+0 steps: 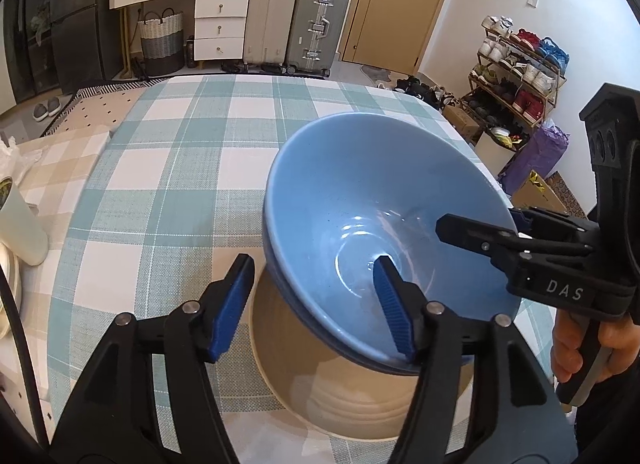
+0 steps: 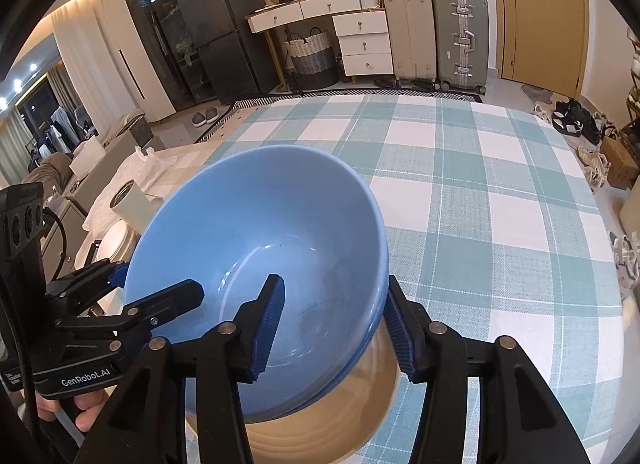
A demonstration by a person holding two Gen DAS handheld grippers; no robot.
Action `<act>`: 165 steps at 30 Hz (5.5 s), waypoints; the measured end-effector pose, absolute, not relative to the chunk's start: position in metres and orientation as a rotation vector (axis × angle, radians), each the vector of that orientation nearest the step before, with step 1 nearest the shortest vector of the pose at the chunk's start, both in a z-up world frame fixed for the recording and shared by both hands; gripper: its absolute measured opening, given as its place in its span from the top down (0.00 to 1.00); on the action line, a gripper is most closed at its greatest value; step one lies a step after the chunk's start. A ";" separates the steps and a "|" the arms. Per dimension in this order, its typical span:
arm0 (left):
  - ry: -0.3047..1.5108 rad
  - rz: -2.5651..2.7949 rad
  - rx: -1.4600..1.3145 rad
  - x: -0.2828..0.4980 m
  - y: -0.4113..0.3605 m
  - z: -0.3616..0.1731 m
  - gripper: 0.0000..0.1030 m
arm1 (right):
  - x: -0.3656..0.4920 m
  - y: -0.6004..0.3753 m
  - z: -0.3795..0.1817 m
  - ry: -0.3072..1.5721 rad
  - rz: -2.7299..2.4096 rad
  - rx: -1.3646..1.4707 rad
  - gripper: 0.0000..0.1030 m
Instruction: Organize plates and bowls
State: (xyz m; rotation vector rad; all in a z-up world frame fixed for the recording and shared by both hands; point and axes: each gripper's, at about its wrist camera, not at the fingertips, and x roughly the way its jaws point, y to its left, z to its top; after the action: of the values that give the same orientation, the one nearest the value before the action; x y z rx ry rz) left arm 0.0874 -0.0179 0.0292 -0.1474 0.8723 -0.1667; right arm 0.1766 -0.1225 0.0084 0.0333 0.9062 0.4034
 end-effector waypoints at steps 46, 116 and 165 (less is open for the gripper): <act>0.498 -0.211 -0.097 -0.004 0.032 0.065 0.02 | 0.094 -0.162 0.025 0.502 0.586 -0.021 0.01; 0.445 -0.220 -0.017 -0.009 0.025 -0.002 0.02 | 0.045 -0.173 -0.028 0.349 0.662 -0.076 0.01; 0.445 -0.218 -0.014 -0.009 0.024 -0.003 0.02 | 0.046 -0.174 -0.028 0.349 0.663 -0.074 0.01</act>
State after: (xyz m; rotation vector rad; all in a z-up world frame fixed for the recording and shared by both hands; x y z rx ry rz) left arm -0.0091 0.0238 -0.0032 -0.0136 0.4450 -0.2183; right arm 0.0456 -0.1743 -0.0280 -0.0744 0.3488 0.6627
